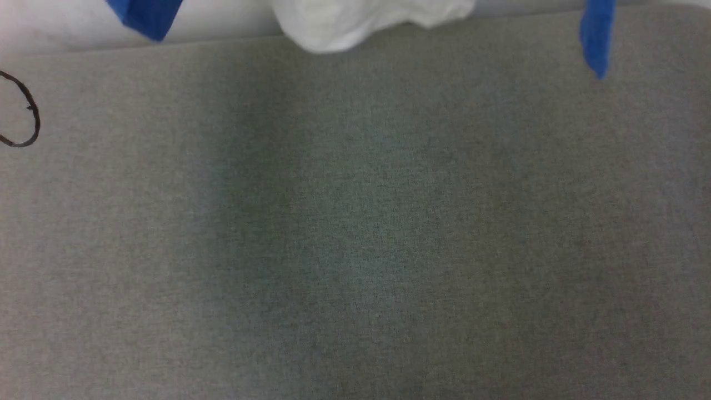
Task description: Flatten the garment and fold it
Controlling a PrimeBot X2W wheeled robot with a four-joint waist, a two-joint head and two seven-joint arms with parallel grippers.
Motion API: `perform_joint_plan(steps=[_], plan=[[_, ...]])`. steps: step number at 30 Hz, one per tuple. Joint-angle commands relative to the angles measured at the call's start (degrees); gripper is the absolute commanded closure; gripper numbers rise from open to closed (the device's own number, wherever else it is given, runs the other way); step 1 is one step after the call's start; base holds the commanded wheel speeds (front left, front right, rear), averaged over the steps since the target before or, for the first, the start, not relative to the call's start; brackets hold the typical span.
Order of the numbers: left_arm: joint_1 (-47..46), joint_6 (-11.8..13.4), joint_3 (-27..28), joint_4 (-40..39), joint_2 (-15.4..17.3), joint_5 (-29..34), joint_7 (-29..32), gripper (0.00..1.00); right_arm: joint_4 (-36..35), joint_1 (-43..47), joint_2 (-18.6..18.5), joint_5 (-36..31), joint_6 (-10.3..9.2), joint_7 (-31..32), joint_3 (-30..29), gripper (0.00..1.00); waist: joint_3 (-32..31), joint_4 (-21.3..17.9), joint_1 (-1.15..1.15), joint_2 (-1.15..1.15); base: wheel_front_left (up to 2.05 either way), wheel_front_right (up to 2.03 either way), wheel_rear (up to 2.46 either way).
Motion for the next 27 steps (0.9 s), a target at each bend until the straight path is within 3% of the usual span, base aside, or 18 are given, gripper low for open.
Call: perform_joint_plan(steps=[1, 8, 18, 22, 27], plan=[[-0.7, -0.1, 0.0, 2.1, 0.4, 0.5, -0.7, 1.00, 1.8, -0.9, -0.8, -0.4, -0.22, -1.0, 0.4, 1.00, 3.4, -0.9, -0.02, 0.00, 0.00, 0.00, 0.00], [0.1, -1.7, -0.7, 10.0, -2.3, -0.8, -4.7, 1.00, 9.6, -2.8, 0.3, 2.6, -0.22, -5.3, 6.2, 1.00, 6.4, 0.1, -0.02, 0.00, 0.00, 0.00, 0.00], [13.3, -2.2, -0.1, 15.3, -6.5, -3.4, -8.4, 1.00, 16.3, 4.8, 3.0, 8.6, -0.22, -10.0, 14.6, 1.00, 4.5, 1.5, -0.02, 0.00, 0.00, 0.00, 0.00], [24.1, -1.0, 1.1, 12.6, -8.5, -4.2, -8.6, 1.00, 14.8, 12.6, 2.5, 12.1, -0.22, -11.7, 18.7, 1.00, 1.1, 2.4, -0.02, 0.00, 0.00, 0.00, 0.00], [45.7, 2.1, 3.7, 0.7, -10.4, -4.1, -8.7, 1.00, 8.6, 27.4, -0.7, 16.3, -0.22, -13.0, 22.1, 1.00, -5.2, 3.5, -0.02, 0.00, 0.00, 0.00, 0.00]])
